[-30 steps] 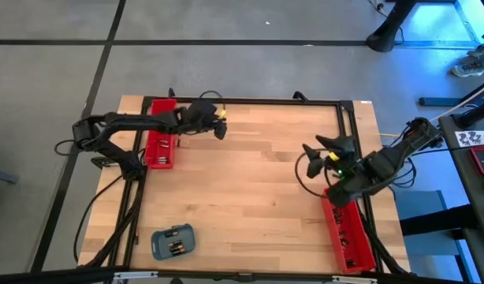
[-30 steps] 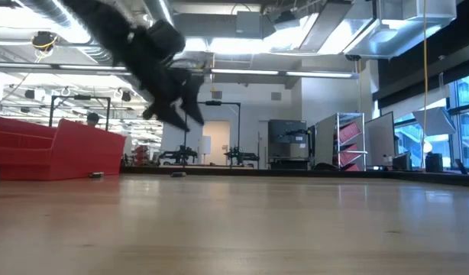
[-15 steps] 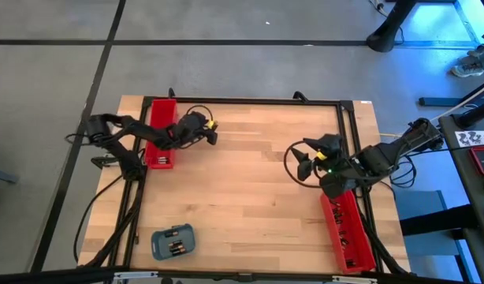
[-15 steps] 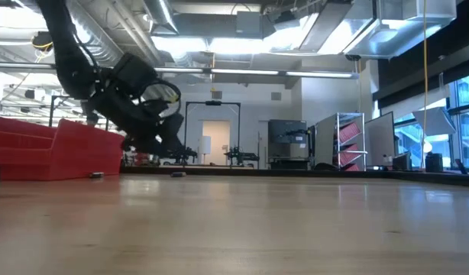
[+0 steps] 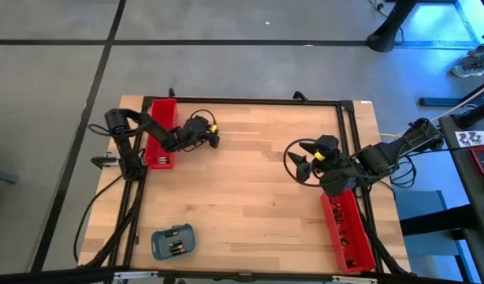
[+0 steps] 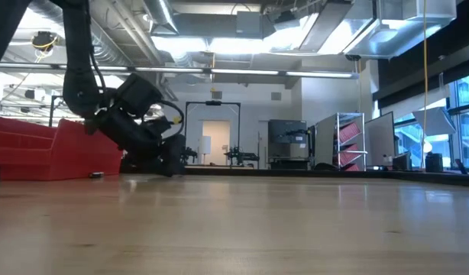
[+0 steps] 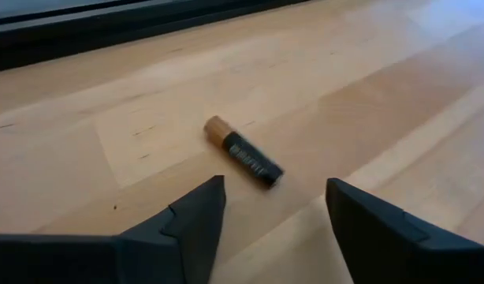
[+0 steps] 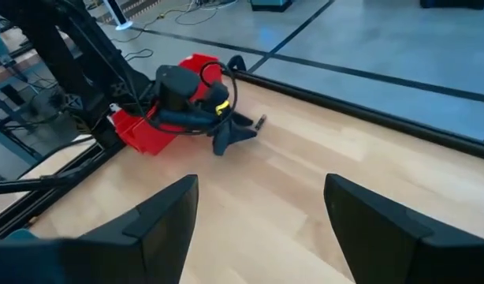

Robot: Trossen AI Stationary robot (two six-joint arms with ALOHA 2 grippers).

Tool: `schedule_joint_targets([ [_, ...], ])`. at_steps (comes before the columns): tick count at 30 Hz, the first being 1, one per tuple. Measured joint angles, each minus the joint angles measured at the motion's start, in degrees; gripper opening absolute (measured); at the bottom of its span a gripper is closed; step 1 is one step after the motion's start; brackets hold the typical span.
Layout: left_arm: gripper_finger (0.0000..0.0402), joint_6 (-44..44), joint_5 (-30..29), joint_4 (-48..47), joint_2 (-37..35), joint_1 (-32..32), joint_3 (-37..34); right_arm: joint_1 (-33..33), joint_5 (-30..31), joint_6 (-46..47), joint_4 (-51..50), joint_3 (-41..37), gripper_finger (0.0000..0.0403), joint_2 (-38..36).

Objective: Sort batteries
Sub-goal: Put the small black battery into the bottom red bin

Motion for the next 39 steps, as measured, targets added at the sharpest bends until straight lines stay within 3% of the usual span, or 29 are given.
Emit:
schedule_joint_targets([
  [8, 0.0120, -1.31, 0.26, 1.29, 0.82, 0.11, -0.10, 0.00, -0.19, 0.04, 0.43, 0.00, 0.0275, 0.00],
  [11, 0.0103, -1.50, 0.19, 4.23, 1.00, -0.12, -0.21, 0.02, -0.19, -0.02, 0.37, 0.00, 0.0275, 0.00],
  [14, 0.0114, -1.45, 1.11, 5.78, 0.93, -0.59, -0.21, 0.02, -0.19, -0.06, 0.19, 0.00, 0.0275, 0.00],
  [19, 0.0180, -1.96, 2.58, 7.05, 0.97, -3.32, 0.14, 0.02, -0.21, -1.40, 0.11, 0.00, 0.0275, 0.00],
  [23, 0.0213, 0.38, -0.07, 6.79, 0.97, -6.59, 3.25, 0.02, -0.21, -3.48, -0.65, 0.00, 0.0275, 0.00],
  [28, 0.0193, 5.94, -14.21, 1.41, 0.90, -10.59, 9.89, -0.55, -0.27, -4.40, -3.17, 0.00, 0.0275, 0.00],
  [32, 0.0178, 2.95, -21.71, -4.85, 1.22, -9.52, 13.88, -0.99, -0.23, -4.42, -3.24, -0.01, 0.0275, 0.00],
  [39, 0.0180, -9.16, -23.18, -6.83, 5.01, -5.72, 16.16, -1.60, -1.67, -4.42, -3.17, -0.02, 0.0275, 0.04],
])
